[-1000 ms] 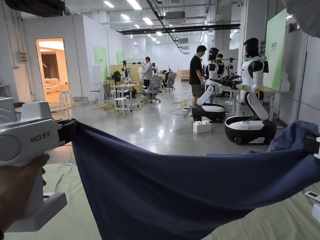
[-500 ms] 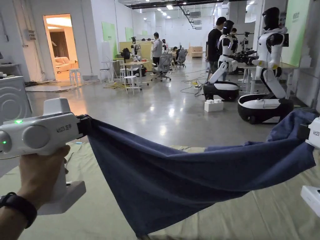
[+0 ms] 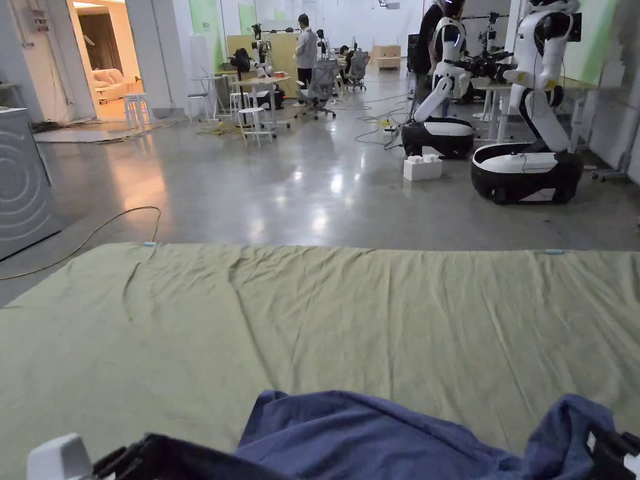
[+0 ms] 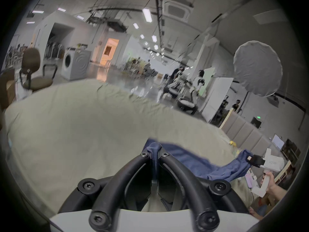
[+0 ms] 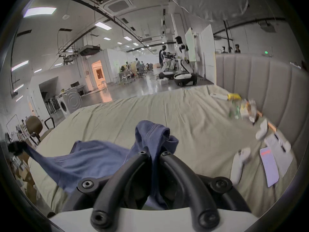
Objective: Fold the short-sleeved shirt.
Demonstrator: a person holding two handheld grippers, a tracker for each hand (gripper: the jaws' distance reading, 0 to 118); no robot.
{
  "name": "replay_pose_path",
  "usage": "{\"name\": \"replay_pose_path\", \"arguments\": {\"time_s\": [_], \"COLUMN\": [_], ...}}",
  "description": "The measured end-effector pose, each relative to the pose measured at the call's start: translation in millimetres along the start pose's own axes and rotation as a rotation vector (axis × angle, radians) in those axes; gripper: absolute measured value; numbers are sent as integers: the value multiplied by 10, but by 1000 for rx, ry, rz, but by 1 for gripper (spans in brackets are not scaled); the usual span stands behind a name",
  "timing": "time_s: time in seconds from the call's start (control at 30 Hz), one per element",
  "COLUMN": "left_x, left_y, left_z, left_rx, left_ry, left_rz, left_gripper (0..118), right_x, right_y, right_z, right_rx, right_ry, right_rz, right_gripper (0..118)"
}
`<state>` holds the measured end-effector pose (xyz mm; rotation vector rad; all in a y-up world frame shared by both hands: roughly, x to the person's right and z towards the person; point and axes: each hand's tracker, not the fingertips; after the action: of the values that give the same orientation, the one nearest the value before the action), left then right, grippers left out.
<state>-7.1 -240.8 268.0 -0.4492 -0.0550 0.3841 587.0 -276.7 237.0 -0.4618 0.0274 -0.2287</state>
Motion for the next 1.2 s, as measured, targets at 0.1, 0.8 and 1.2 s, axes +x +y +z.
{"name": "replay_pose_path", "arguments": {"time_s": [0.1, 0.8, 1.2], "left_x": [-166, -585, 671], "left_y": [-386, -1355, -601], "left_z": [324, 816, 1719], "left_rx": [18, -190, 133], "left_ry": [38, 124, -11], "left_rz": [15, 85, -253], "left_gripper": [6, 90, 92], "right_x": [141, 733, -151], "right_y": [-352, -1495, -799], "right_z": [378, 1191, 2353], "right_rx": [58, -189, 112], "right_ry": [-64, -161, -73], "right_rz": [0, -294, 13], "right_gripper": [7, 81, 82]}}
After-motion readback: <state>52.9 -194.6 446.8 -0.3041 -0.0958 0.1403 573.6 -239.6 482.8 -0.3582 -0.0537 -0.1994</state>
